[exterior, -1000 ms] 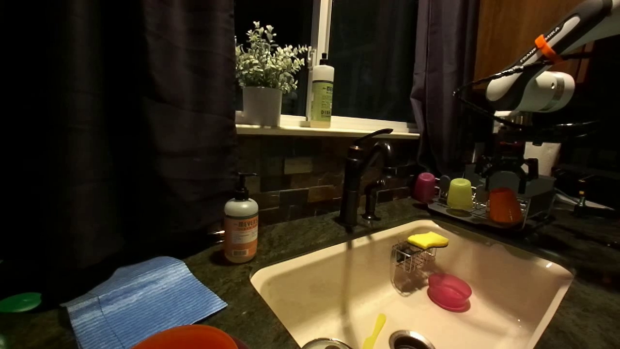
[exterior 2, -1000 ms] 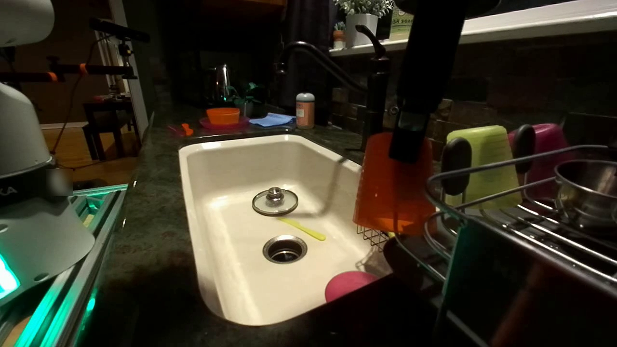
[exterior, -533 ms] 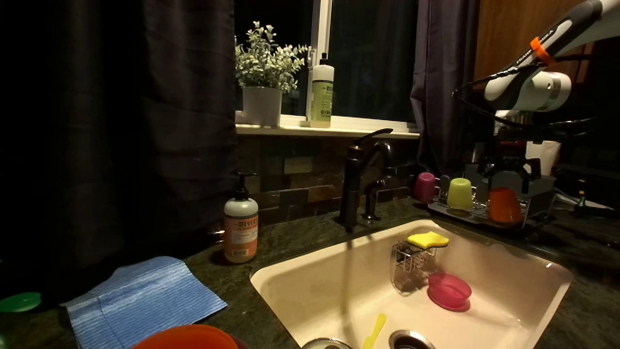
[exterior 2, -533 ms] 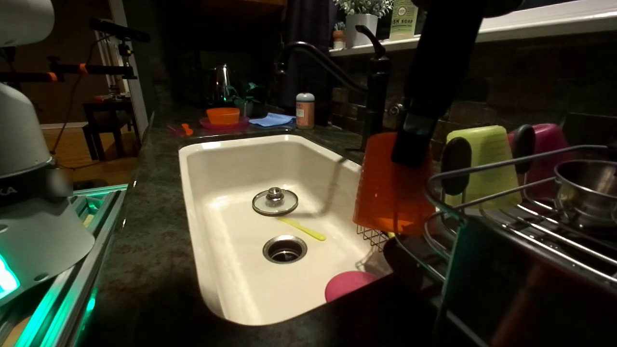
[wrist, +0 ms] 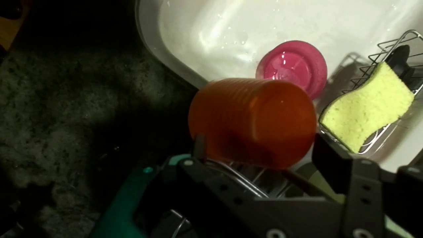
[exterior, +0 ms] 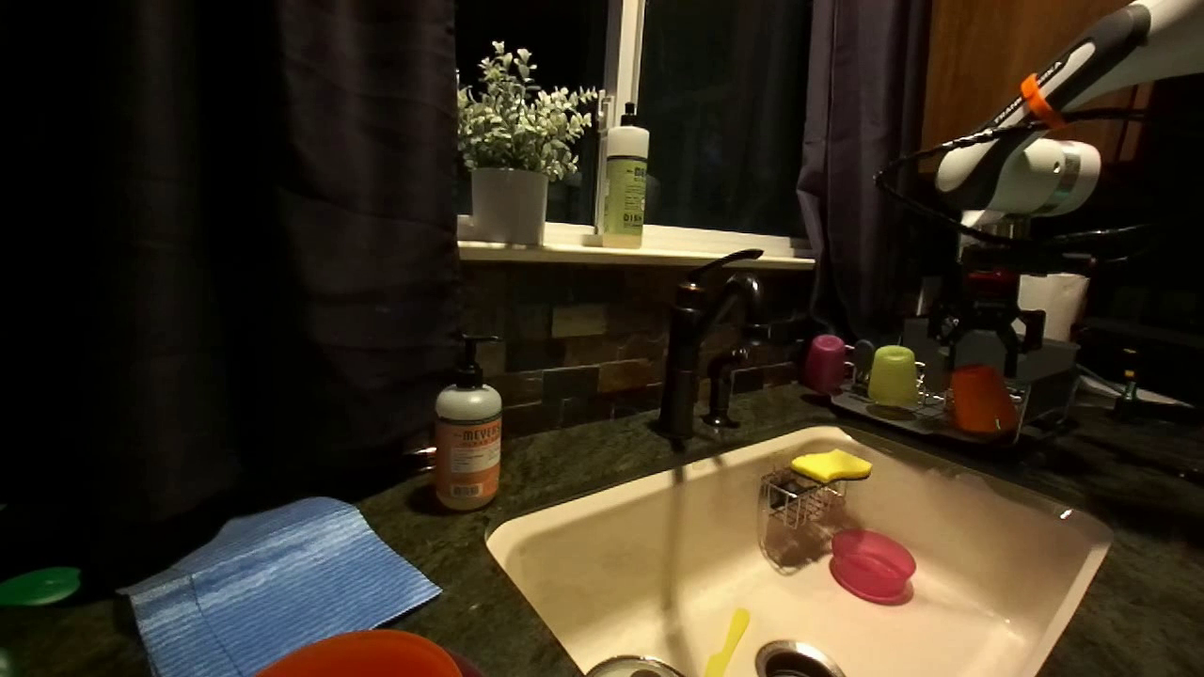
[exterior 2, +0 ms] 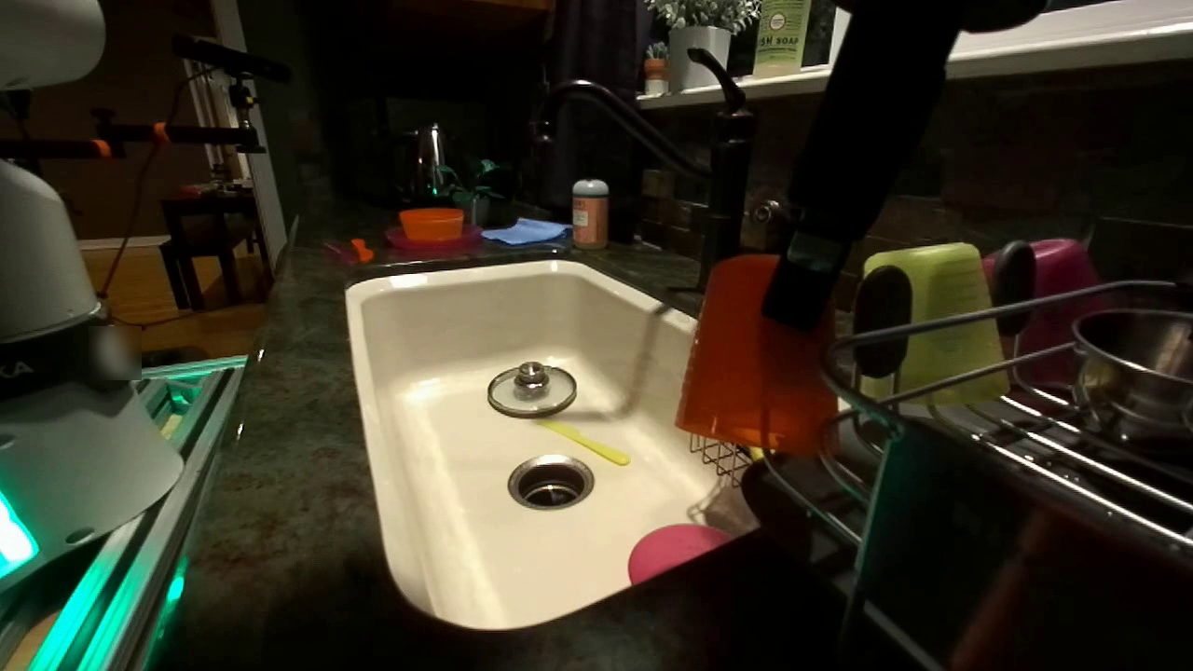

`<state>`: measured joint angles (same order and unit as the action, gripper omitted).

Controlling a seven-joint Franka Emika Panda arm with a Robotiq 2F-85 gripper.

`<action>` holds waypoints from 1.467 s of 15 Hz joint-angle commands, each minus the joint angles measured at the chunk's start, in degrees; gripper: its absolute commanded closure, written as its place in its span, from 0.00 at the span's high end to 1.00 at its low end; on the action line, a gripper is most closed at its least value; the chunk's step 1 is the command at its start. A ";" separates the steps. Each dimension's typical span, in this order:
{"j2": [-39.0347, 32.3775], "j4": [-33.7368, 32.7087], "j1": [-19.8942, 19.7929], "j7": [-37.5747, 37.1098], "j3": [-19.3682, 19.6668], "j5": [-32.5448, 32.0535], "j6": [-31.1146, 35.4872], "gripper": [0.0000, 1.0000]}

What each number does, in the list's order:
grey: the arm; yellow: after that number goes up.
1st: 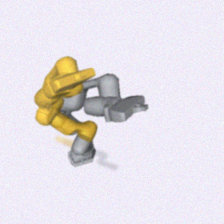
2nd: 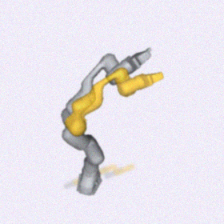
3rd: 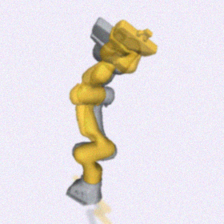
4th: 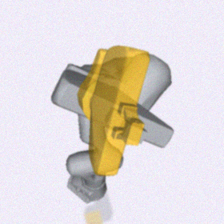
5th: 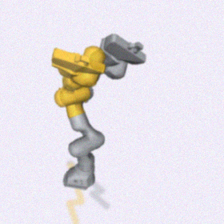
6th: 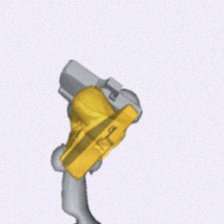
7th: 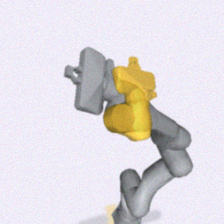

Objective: Place the orange cup upright on the counter.

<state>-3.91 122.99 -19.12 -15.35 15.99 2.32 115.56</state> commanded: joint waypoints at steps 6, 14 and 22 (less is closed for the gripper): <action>-3.15 -3.05 0.24 -0.47 1.58 1.95 -3.13 1.00; -5.36 -5.28 0.97 -2.43 1.38 1.76 -7.65 1.00; -7.52 -7.74 1.32 -4.07 1.33 2.10 -9.41 0.56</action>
<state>-9.79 116.90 -18.02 -18.53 16.84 3.71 108.30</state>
